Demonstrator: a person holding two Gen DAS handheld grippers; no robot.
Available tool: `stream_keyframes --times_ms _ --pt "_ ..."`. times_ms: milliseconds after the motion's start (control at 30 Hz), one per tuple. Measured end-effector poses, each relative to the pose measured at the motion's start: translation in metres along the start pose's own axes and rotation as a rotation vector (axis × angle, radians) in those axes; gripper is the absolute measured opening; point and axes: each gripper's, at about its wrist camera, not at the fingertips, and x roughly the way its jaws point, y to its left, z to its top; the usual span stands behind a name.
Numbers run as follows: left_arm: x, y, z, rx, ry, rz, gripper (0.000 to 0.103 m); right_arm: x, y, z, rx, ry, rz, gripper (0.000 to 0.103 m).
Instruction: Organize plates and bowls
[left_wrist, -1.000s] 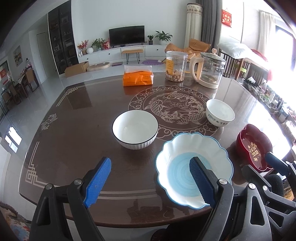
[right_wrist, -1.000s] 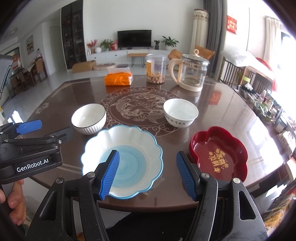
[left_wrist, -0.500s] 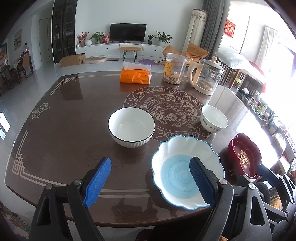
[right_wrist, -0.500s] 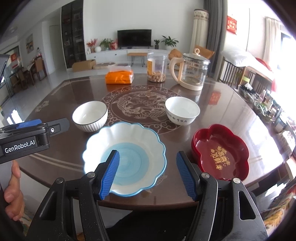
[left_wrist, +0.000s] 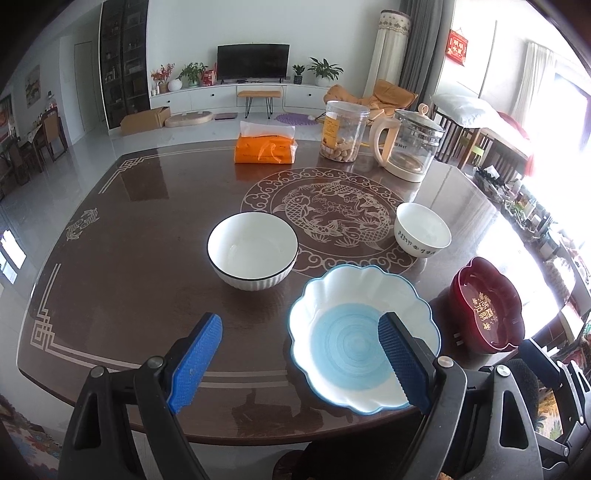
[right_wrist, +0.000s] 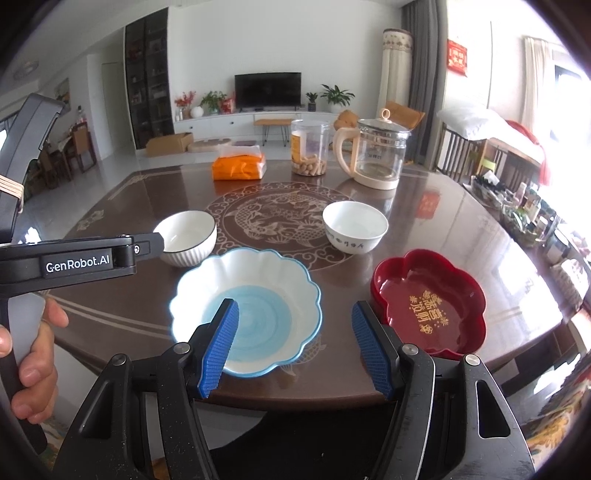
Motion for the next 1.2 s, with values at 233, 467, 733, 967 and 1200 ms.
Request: stream_keyframes --times_ms 233,467,733,967,1200 --pt "0.003 0.004 0.002 -0.008 0.008 -0.001 0.086 0.003 0.0 -0.001 0.003 0.01 0.015 0.068" --pt "0.006 0.013 0.002 -0.026 0.011 0.003 0.086 0.008 0.004 -0.002 -0.009 0.025 0.011 0.068" --pt "0.009 0.029 0.003 -0.072 0.013 0.017 0.086 0.013 0.01 -0.004 -0.022 0.049 0.021 0.068" --pt "0.012 0.047 0.004 -0.115 0.01 0.035 0.086 0.017 0.013 -0.005 -0.03 0.07 0.041 0.068" --pt "0.02 0.078 0.014 -0.163 0.011 0.072 0.086 0.024 0.015 0.001 -0.047 0.107 0.125 0.068"
